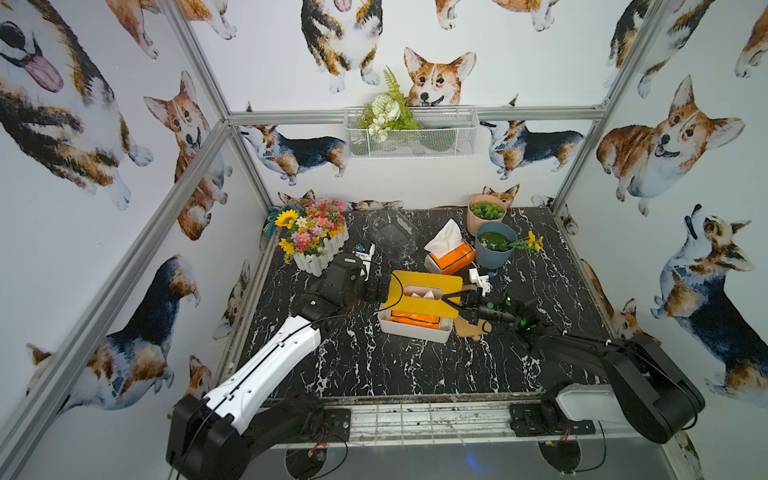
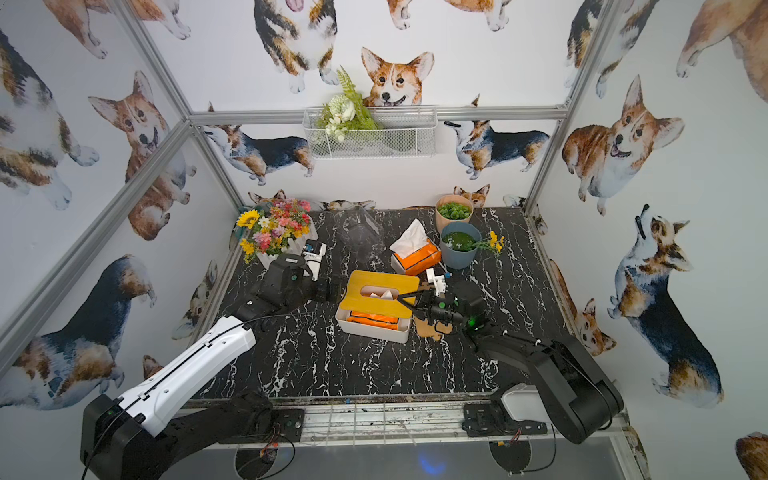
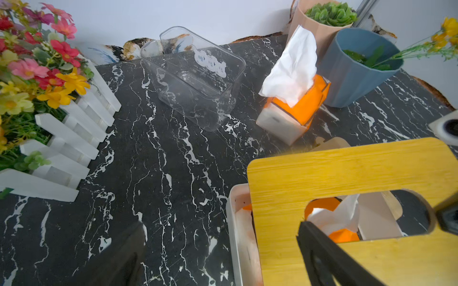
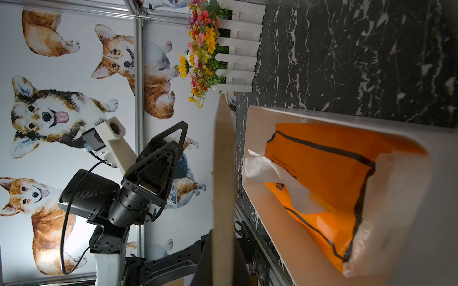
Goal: Put the tissue paper into the tissue box
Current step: Close the box lid on the tissue box.
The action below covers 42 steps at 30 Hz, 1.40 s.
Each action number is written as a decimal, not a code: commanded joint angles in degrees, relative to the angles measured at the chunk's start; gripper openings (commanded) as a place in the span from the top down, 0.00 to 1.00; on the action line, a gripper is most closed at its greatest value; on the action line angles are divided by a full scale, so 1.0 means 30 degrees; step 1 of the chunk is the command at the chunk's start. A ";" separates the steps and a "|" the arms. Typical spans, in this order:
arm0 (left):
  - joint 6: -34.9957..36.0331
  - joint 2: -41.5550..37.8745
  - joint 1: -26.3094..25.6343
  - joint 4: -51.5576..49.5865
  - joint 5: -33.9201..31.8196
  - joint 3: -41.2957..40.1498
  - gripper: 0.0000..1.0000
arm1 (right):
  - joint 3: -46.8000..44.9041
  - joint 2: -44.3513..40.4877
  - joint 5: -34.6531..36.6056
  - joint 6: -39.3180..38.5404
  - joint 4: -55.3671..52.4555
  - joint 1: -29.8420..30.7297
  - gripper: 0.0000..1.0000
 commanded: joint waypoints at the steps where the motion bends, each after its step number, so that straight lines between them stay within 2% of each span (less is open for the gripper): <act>1: 0.1003 0.0067 0.0022 0.0520 0.0518 -0.0129 0.00 | 0.0162 0.0696 -0.0422 0.0577 0.2688 0.0077 1.00; 22: 0.0726 0.0709 0.0110 0.0964 0.1711 -0.0853 0.00 | -0.0606 0.4828 -0.1214 0.2226 0.7998 0.0401 1.00; 26: 0.0726 0.0710 0.0110 0.0897 0.1749 -0.0883 0.00 | 0.0330 0.5289 -0.1626 0.2054 0.7747 0.0363 1.00; 34: 0.0836 0.0709 0.0139 0.0857 0.1803 -0.0883 0.00 | 0.2090 0.5401 -0.2099 0.0167 0.4604 0.0138 1.00; 42: 0.0873 0.0739 0.0124 0.0789 0.1924 -0.0883 0.00 | 0.1527 0.5325 -0.3227 0.0780 0.5274 -0.1197 1.00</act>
